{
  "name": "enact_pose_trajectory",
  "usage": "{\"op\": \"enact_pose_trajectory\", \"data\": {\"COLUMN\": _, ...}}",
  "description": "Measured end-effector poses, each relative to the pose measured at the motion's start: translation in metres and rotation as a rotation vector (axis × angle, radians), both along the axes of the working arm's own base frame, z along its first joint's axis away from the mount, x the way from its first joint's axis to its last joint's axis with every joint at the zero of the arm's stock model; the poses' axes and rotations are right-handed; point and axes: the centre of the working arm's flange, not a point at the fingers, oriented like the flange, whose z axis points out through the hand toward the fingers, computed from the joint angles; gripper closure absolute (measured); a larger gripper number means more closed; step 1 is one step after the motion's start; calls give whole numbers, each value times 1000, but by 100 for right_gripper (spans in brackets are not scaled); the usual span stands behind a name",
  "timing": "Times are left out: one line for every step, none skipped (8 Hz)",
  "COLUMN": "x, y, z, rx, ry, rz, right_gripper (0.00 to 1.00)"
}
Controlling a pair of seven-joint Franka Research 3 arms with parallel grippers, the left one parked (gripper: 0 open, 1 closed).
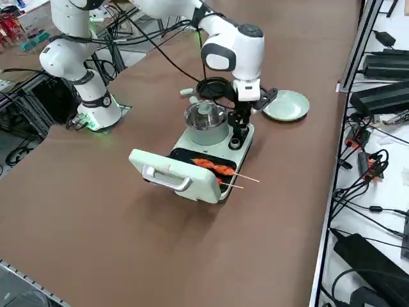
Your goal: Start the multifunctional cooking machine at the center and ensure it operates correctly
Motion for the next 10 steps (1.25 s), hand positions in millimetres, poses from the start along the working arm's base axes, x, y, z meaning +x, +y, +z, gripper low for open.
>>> {"op": "enact_pose_trajectory", "data": {"x": 1, "y": 0, "z": -1, "rx": 0, "ry": -7, "rz": -1, "right_gripper": 36}}
{"op": "enact_pose_trajectory", "data": {"x": 1, "y": -1, "z": -1, "rx": -1, "ry": -10, "rz": -4, "right_gripper": 36}}
{"op": "enact_pose_trajectory", "data": {"x": 2, "y": -2, "z": -1, "rx": -1, "ry": -12, "rz": -6, "right_gripper": 37}}
{"op": "enact_pose_trajectory", "data": {"x": 2, "y": -1, "z": -1, "rx": -1, "ry": -13, "rz": -7, "right_gripper": 38}}
{"op": "enact_pose_trajectory", "data": {"x": 2, "y": -1, "z": -1, "rx": 0, "ry": -14, "rz": -8, "right_gripper": 40}}
{"op": "enact_pose_trajectory", "data": {"x": 2, "y": 1, "z": 0, "rx": 6, "ry": -19, "rz": -10, "right_gripper": 50}}
{"op": "enact_pose_trajectory", "data": {"x": 2, "y": 2, "z": 0, "rx": 6, "ry": -19, "rz": -10, "right_gripper": 58}}
{"op": "enact_pose_trajectory", "data": {"x": 2, "y": 2, "z": 0, "rx": 6, "ry": -19, "rz": -10, "right_gripper": 58}}
{"op": "enact_pose_trajectory", "data": {"x": 2, "y": 2, "z": 0, "rx": 6, "ry": -19, "rz": -10, "right_gripper": 58}}
{"op": "enact_pose_trajectory", "data": {"x": 3, "y": 2, "z": 0, "rx": 5, "ry": -19, "rz": -9, "right_gripper": 58}}
